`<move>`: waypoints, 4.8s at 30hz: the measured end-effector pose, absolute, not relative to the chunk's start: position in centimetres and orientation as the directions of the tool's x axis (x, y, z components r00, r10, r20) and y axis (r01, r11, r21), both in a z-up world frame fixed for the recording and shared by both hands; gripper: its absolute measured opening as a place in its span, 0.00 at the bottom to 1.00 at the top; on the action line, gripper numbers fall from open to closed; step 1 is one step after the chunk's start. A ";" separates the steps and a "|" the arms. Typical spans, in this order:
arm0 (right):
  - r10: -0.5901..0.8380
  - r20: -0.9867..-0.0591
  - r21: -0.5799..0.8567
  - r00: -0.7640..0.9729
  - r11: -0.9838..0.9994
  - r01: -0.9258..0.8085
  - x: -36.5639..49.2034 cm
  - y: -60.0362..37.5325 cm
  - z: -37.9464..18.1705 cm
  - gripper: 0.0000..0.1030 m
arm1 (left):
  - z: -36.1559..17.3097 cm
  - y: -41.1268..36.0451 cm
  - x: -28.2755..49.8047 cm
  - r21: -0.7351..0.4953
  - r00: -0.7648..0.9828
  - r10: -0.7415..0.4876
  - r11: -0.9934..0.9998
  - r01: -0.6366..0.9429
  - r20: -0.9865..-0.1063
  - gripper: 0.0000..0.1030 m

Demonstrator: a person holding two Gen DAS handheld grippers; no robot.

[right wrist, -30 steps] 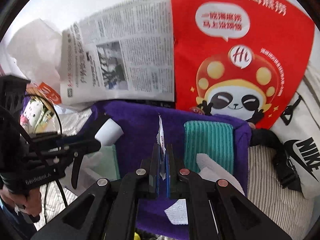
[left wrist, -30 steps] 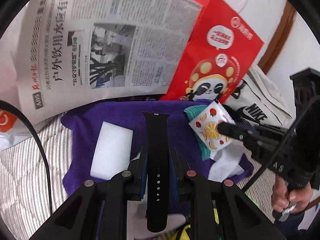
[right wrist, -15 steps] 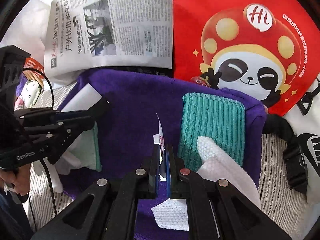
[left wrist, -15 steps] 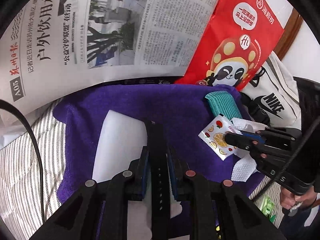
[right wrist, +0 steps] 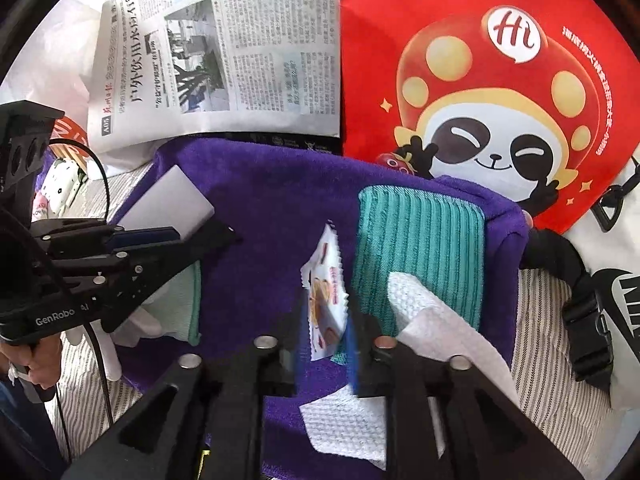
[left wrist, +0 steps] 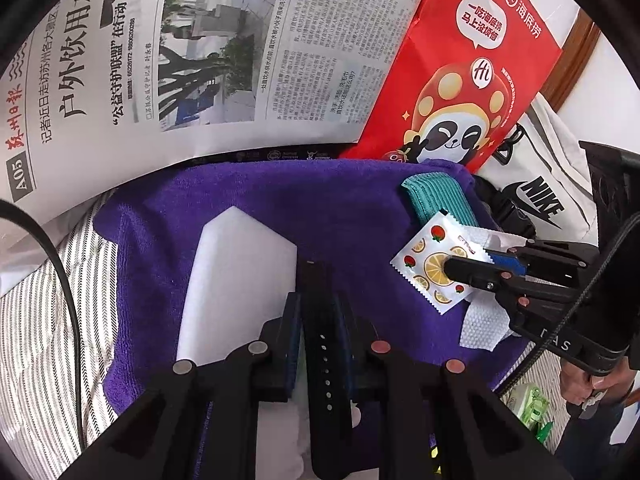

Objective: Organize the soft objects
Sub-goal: 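Release the packet with the right tool while the left tool releases the strap, then move both open tools back toward the items lying beside the towel, then grasp the green wipes with the right tool while the left tool grasps the yellow bag, then carry the wipes packet with the right tool while the left tool carries the yellow bag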

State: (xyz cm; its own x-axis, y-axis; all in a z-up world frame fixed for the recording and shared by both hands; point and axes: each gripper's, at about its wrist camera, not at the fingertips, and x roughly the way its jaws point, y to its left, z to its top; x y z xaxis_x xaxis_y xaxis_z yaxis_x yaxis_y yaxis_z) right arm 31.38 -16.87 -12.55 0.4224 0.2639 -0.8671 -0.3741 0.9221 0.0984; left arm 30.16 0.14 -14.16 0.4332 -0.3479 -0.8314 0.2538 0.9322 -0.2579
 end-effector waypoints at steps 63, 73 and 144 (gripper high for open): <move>0.212 -0.746 0.191 0.632 0.976 -0.102 6.4 -27.4 -9.4 0.69 | -13.8 -3.5 12.7 -0.052 0.559 -0.138 0.985 0.168 -0.818 0.79; 0.182 -0.777 0.143 0.602 0.983 -0.114 5.7 -27.2 -11.3 0.69 | -16.0 -3.8 13.7 -0.109 0.518 -0.192 0.976 0.186 -0.833 0.32; 0.196 -0.812 0.135 0.550 0.979 -0.150 13.9 -29.7 -13.3 0.60 | -15.0 2.8 9.6 -0.210 0.496 -0.276 0.960 0.184 -0.823 0.26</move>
State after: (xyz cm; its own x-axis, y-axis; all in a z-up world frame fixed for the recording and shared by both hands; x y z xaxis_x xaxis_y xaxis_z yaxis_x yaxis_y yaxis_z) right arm 13.85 -29.66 -13.35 0.5503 0.1963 -0.8116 -0.1497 0.9794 0.1354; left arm 9.56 2.82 -14.95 0.4959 -0.2755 -0.8235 0.1842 0.9601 -0.2103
